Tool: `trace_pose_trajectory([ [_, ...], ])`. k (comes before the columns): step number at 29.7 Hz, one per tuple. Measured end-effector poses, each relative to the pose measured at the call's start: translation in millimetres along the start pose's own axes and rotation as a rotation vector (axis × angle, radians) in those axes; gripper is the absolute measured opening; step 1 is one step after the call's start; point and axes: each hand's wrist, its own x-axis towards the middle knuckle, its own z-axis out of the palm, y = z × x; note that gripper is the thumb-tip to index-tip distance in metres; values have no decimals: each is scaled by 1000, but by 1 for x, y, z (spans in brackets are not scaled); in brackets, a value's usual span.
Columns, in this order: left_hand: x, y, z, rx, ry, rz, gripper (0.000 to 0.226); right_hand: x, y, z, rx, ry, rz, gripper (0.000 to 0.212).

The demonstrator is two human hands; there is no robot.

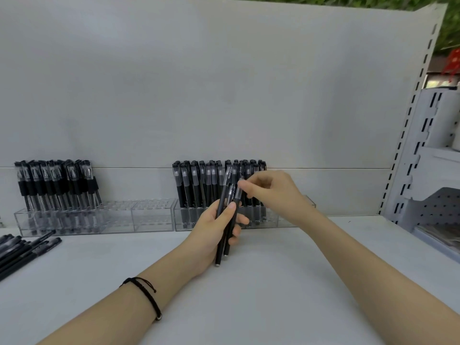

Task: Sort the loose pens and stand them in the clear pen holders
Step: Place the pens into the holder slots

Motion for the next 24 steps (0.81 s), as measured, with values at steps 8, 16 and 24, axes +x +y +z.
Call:
trace_pose_trajectory([
  [8, -2, 0, 0, 4, 8, -14, 18, 3, 2, -1, 388, -124, 241, 14],
  [16, -1, -1, -3, 86, 28, -118, 30, 17, 5, -28, 511, 393, 206, 11],
  [24, 1, -2, -4, 99, 48, -141, 37, 22, 27, -39, 141, 509, 50, 6],
])
